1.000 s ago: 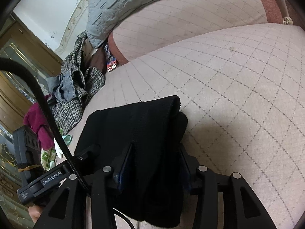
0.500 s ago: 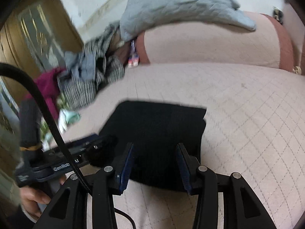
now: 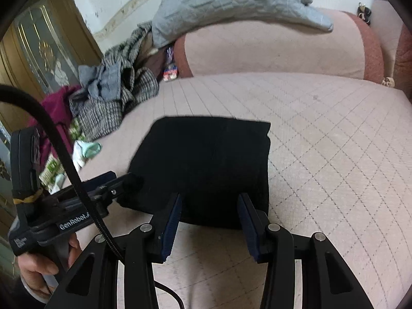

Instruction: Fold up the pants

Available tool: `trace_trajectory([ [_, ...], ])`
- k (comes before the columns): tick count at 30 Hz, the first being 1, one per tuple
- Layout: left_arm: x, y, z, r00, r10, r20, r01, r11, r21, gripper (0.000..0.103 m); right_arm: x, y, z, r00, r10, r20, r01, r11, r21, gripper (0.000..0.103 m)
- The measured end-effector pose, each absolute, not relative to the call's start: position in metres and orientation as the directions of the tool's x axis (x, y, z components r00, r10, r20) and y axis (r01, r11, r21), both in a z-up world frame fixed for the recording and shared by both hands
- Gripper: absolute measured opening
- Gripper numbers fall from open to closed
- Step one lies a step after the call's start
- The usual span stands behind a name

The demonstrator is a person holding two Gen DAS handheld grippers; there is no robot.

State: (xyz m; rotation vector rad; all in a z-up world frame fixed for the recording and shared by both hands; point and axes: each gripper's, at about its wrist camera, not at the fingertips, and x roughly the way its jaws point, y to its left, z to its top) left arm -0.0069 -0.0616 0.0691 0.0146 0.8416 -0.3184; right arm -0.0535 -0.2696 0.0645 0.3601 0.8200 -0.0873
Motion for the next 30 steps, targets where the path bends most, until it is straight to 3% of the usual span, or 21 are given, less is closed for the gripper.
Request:
trace_trajectory([
  [10, -0.038, -0.06, 0.098, 0.705, -0.274, -0.654, 0.312, 0.948, -0.061, 0.06, -0.062, -0.257, 0.083, 0.703, -0.001, -0.712, 0.254, 0.935, 0.249, 0.048],
  [30, -0.066, -0.048, 0.103, 0.719, -0.217, -0.66, 0.234, 0.97, -0.064, 0.061, -0.086, -0.235, 0.096, 0.726, -0.04, -0.686, 0.263, 0.938, 0.224, 0.049],
])
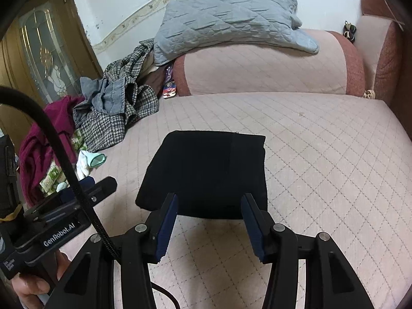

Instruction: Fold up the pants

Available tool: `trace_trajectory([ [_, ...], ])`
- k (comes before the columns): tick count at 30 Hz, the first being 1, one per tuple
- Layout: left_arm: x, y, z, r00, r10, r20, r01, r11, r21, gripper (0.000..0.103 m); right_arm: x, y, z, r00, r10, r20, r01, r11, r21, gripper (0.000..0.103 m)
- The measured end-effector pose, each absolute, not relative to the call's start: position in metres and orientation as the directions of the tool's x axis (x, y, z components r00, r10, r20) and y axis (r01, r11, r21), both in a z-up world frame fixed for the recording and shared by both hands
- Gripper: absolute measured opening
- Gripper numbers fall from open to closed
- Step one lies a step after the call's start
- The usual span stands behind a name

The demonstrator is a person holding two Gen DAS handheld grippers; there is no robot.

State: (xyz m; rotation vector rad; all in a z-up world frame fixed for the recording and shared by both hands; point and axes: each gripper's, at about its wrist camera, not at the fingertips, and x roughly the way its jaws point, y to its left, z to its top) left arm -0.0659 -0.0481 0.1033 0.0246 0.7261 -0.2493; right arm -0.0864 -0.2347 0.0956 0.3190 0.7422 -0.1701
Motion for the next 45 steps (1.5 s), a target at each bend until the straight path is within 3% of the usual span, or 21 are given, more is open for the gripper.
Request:
trace_trajectory([
  [45, -0.07, -0.062, 0.1, 0.731, -0.207, -0.65, 0.266, 0.964, -0.008, 0.06, -0.093, -0.236, 0.084, 0.702, -0.019, -0.712, 0.263, 0.936, 0.234, 0.05],
])
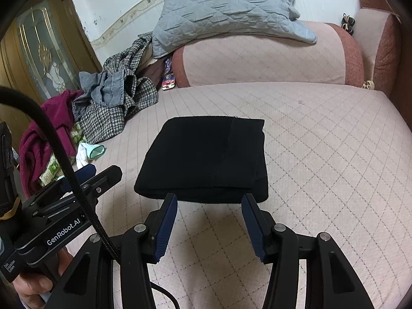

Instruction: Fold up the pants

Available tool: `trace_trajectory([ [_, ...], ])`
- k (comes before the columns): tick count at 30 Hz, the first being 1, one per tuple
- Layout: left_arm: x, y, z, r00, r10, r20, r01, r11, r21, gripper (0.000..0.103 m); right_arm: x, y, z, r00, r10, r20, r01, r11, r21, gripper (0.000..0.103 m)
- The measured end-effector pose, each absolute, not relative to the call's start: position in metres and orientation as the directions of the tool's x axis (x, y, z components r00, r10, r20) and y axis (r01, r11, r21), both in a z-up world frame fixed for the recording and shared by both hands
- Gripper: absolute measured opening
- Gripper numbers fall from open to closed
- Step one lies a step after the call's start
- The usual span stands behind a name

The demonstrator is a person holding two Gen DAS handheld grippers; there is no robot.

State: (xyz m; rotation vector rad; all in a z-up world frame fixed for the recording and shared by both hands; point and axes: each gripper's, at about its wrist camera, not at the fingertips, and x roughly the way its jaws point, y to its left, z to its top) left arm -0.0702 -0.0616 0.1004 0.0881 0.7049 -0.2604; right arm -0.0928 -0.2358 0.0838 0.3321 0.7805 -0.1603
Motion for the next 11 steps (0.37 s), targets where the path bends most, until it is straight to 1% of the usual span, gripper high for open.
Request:
trace_trajectory([
  [4, -0.07, -0.0628, 0.0995, 0.736, -0.205, -0.646, 0.268, 0.963, 0.0, 0.06, -0.0917, -0.2342, 0.0837, 0.702, -0.016, -0.712, 0.258, 0.938, 0.232, 0.05],
  [8, -0.0729, -0.0644, 0.1004, 0.756, -0.203, -0.622, 0.278, 0.96, 0.025, 0.061, -0.0921, -0.2342, 0.084, 0.705, -0.014, -0.71, 0.258, 0.936, 0.238, 0.05],
  [11, -0.0747, -0.0646, 0.1001, 0.753, -0.209, -0.624, 0.286, 0.958, 0.025, 0.061, -0.0946, -0.2368, 0.0845, 0.704, -0.017, -0.71, 0.261, 0.936, 0.236, 0.05],
])
